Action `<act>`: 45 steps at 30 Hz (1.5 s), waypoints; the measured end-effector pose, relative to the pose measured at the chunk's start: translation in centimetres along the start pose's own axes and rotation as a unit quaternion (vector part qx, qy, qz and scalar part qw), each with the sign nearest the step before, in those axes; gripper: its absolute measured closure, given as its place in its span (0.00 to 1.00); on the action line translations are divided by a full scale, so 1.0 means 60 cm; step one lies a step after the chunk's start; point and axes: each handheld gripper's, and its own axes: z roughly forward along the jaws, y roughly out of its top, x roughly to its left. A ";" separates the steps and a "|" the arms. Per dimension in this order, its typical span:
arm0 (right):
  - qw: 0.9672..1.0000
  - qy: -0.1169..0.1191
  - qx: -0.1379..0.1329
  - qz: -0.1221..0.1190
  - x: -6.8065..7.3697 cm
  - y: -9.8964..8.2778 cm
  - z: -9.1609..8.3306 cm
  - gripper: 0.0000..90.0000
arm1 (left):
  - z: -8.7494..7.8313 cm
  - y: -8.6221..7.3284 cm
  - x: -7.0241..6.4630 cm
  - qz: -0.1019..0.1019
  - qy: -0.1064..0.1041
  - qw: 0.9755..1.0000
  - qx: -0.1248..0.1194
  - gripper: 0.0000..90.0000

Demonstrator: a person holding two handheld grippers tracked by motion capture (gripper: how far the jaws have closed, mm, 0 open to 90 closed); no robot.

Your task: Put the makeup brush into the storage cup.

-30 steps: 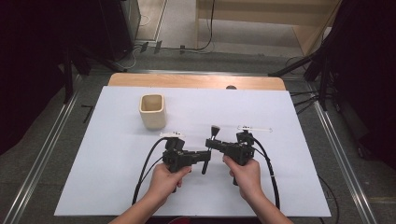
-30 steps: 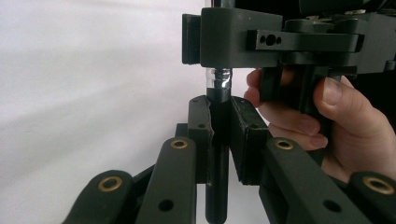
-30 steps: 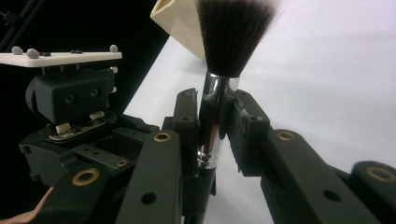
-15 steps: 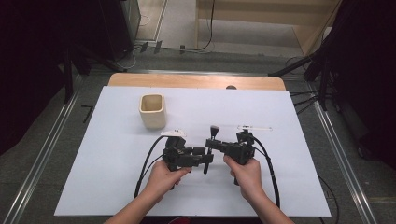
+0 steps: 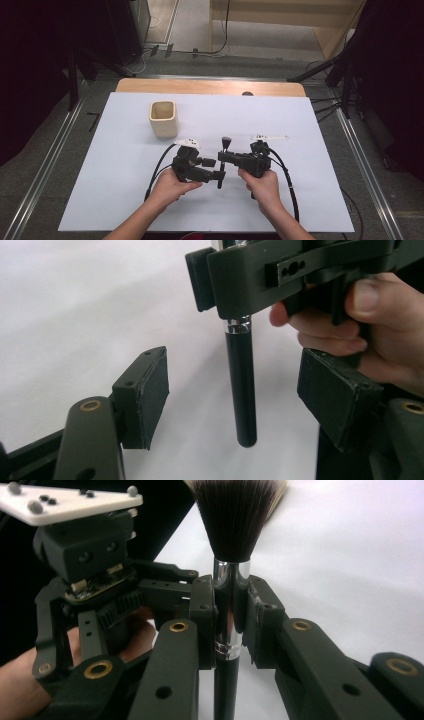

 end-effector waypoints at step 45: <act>0.999 0.016 -0.019 -0.036 0.002 -0.006 0.006 0.76 | -0.001 0.000 0.014 -0.035 -0.031 0.999 -0.019 0.88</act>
